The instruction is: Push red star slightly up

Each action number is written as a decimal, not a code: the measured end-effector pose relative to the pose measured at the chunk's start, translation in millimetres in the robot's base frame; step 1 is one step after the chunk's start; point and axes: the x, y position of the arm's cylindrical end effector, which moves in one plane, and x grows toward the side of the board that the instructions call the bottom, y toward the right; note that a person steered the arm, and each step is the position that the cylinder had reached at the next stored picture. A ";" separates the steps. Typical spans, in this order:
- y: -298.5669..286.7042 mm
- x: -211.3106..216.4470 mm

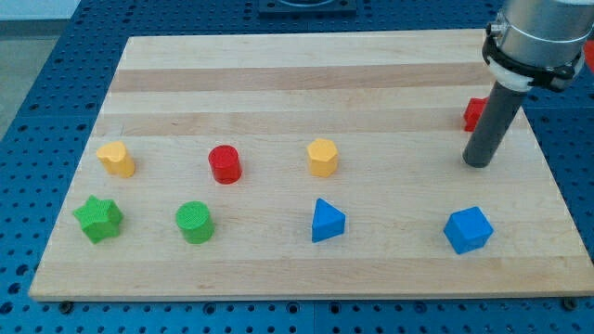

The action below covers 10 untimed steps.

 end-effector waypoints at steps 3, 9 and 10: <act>15.1 -28.2; 18.1 -80.7; 18.1 -83.9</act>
